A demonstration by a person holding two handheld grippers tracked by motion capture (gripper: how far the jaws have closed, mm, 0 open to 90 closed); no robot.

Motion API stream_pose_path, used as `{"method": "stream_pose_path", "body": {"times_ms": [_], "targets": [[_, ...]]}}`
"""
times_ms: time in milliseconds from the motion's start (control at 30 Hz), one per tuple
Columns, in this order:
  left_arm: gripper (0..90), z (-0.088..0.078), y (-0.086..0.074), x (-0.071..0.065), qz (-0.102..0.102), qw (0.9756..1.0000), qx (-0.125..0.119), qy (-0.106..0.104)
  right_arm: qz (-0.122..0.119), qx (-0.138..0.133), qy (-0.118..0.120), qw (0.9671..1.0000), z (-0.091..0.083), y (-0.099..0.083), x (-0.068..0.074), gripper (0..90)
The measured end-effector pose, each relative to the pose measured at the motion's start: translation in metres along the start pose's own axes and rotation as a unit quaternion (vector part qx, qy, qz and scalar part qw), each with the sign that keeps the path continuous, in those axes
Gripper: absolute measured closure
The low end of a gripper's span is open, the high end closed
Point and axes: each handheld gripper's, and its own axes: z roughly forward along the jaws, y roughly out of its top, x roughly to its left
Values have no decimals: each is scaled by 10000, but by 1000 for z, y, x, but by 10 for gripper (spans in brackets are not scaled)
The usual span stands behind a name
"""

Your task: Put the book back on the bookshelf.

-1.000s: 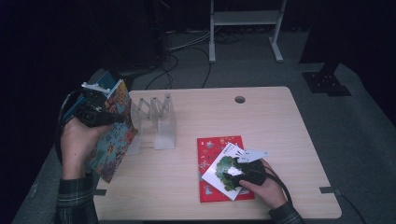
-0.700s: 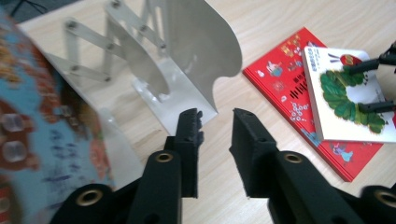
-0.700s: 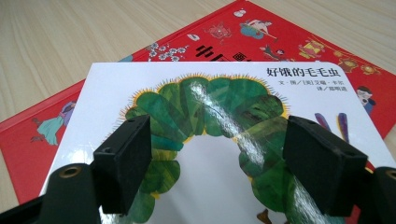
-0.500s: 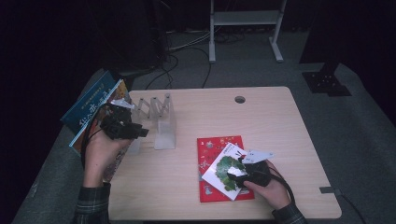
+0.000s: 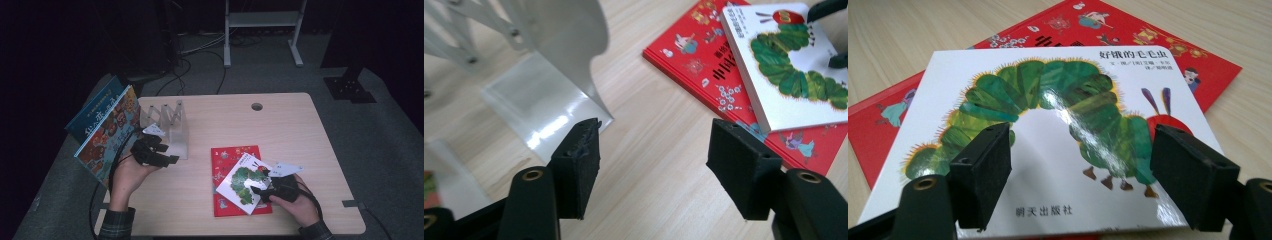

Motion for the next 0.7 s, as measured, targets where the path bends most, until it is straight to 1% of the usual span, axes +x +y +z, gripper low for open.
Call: {"method": "stream_pose_path", "body": {"times_ms": [33, 67, 133, 233, 300, 333, 367, 433, 467, 500, 567, 700], "targets": [[294, 5, -1, -1, 19, 10000, 14, 11, 10, -13, -12, 10000, -1, -1, -1, 234], [268, 10, -3, -3, 45, 10000, 53, -28, 28, -23, -15, 10000, -2, -2, -2, 234], [228, 19, -6, -5, 39, 9999, 64, -99, 44, -42, -6, 10000, -4, -3, -3, 234], [174, 32, -11, -8, 9, 9999, 84, -110, 43, -46, -15, 10000, -6, -6, -4, 234], [117, 40, -15, -10, -7, 9999, 75, -140, 28, -21, -36, 10000, -7, -8, -6, 233], [98, 44, -17, -12, 10, 9999, 63, -152, 37, -15, -40, 10000, -8, -9, -7, 234], [84, 48, -18, -13, 67, 9998, 117, -155, 51, -39, -25, 10000, -8, -10, -8, 234], [25, 52, -19, -16, 183, 9996, 201, -106, 55, -36, -54, 10000, -10, -12, -10, 233], [23, 53, -19, -17, 217, 9995, 164, -148, 73, -35, -57, 10000, -11, -13, -12, 233], [22, 55, -21, -18, 205, 9996, 106, -191, 77, -41, -92, 9999, -12, -14, -14, 233], [16, 57, -24, -20, 173, 9995, 89, -229, 120, 1, -192, 9997, -14, -16, -18, 233], [16, 63, -32, -22, 189, 9992, 210, -299, 152, -2, -276, 9995, -21, -21, -27, 233]]}}
